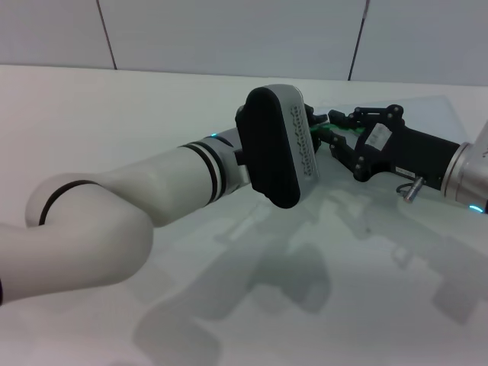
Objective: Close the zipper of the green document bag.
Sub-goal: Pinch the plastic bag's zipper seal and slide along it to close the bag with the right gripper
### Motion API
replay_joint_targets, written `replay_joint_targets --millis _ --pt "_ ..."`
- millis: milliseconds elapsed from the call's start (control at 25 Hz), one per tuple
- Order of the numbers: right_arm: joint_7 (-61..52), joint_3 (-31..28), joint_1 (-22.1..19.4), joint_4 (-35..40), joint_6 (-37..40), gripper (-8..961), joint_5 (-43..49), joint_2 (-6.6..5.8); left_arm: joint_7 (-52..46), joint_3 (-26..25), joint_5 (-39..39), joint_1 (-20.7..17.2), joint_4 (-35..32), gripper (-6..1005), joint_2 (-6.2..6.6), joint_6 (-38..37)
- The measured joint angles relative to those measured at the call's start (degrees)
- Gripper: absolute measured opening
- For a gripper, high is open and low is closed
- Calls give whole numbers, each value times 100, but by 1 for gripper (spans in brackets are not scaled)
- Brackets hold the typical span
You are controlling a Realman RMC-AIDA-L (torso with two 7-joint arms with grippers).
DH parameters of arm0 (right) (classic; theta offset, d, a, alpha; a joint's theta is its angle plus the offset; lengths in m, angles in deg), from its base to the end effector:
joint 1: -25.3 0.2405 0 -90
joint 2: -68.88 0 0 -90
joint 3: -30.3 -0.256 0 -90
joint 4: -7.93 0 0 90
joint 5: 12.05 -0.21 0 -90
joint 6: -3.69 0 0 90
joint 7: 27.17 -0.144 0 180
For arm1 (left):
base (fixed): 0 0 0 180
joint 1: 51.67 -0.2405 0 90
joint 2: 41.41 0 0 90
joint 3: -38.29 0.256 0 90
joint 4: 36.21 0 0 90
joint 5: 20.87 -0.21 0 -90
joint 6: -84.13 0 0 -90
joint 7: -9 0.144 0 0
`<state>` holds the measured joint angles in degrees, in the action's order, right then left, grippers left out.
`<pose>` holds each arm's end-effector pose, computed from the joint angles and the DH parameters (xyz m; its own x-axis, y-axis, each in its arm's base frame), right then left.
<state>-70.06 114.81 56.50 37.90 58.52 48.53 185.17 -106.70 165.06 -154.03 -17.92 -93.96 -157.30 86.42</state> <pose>0.2309 0.3799 -0.0471 0.9075 0.0874 -0.4109 -0.1798 -0.8031 -0.5680 -0.1305 0.3805 -0.1116 0.9251 -0.3581 -0.1264 -0.3294 -0.5910 -0.7364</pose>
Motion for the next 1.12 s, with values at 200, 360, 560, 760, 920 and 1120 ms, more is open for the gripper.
replay_joint_targets --millis 200,360,560,760,920,1120 --pt "11 -21 -21 45 -6 272 14 -12 6 -15 0 -18 0 54 -2 -10" --pt "167 -40 -42 58 -81 279 1 -8 6 -14 0 -29 0 53 1 -13" --pt "290 -48 -58 77 -170 371 -16 14 6 -13 0 -36 0 53 4 -18" --pt "354 -49 -54 80 -192 377 -19 13 14 -12 0 -40 0 53 5 -21" --pt "462 6 -55 113 -328 382 -19 13 16 -12 -1 -45 0 54 2 -24" --pt "466 27 -52 117 -388 385 6 16 18 -12 -6 -45 0 54 0 -24"
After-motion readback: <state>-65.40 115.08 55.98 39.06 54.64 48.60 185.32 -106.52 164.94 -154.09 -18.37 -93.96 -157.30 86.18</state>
